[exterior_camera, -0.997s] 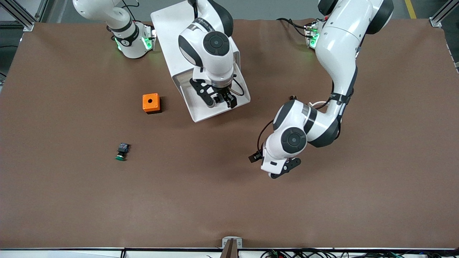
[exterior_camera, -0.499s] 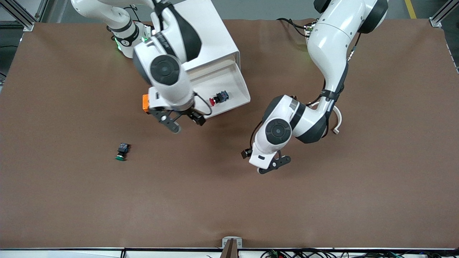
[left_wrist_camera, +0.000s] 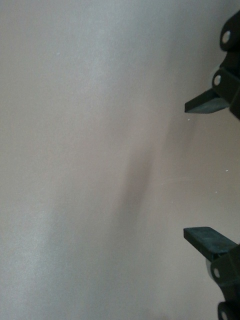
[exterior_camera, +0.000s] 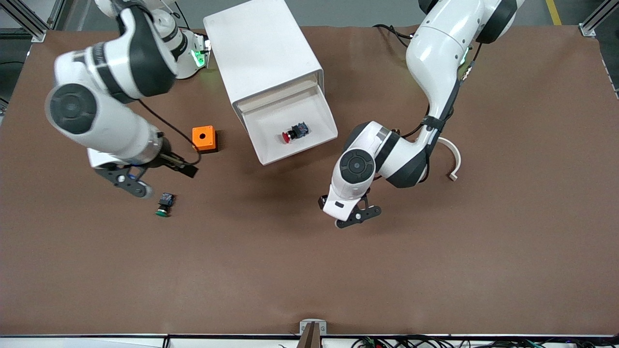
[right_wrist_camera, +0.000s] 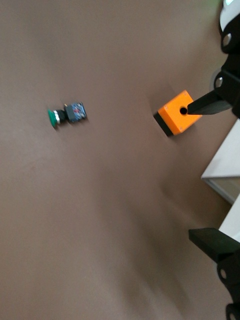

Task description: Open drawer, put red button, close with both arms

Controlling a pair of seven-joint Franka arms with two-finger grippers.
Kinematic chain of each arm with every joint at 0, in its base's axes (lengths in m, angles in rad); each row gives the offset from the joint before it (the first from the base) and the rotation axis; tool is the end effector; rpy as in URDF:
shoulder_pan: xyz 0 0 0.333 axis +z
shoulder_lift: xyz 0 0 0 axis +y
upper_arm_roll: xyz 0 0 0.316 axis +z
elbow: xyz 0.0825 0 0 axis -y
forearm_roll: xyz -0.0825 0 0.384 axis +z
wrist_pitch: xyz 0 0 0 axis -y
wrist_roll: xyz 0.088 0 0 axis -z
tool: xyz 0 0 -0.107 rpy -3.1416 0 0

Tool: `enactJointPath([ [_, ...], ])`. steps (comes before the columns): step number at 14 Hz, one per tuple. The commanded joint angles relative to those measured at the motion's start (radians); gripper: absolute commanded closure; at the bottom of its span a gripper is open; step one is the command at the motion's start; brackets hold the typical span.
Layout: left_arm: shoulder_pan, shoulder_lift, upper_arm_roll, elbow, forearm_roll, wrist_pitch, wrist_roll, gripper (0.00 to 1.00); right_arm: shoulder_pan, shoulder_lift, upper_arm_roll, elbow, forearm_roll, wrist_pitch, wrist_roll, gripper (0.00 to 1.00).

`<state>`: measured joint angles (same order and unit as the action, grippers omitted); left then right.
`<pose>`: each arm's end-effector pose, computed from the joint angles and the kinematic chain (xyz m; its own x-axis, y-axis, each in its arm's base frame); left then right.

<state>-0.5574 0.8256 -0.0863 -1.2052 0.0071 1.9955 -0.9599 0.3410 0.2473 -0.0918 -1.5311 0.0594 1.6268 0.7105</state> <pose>0.6131 -0.4375 0.2815 0.9408 0.3324 -0.0657 0.3335 -0.9427 0.0055 0.5987 0.1643 0.5023 0.8818 -0.4512 -0.1370 -0.4456 -0.8924 0.0708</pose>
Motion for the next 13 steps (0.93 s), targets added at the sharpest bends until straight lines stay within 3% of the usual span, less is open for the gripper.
enactJointPath([
  [1, -0.013, -0.042, -0.026, -0.013, 0.011, -0.055, -0.084, 0.00, -0.103, -0.045, 0.021, -0.012, -0.007, -0.042, -0.180, 0.00],
  [3, -0.013, -0.055, -0.058, -0.013, 0.011, -0.079, -0.118, 0.00, -0.169, -0.052, 0.018, 0.002, -0.009, -0.076, -0.363, 0.00],
  [8, -0.030, -0.056, -0.095, -0.020, 0.022, -0.090, -0.263, 0.00, -0.306, -0.043, 0.023, 0.157, -0.050, -0.277, -0.704, 0.00],
  [13, -0.085, -0.056, -0.095, -0.022, 0.022, -0.090, -0.258, 0.00, -0.332, -0.049, 0.020, 0.164, -0.081, -0.324, -0.795, 0.00],
])
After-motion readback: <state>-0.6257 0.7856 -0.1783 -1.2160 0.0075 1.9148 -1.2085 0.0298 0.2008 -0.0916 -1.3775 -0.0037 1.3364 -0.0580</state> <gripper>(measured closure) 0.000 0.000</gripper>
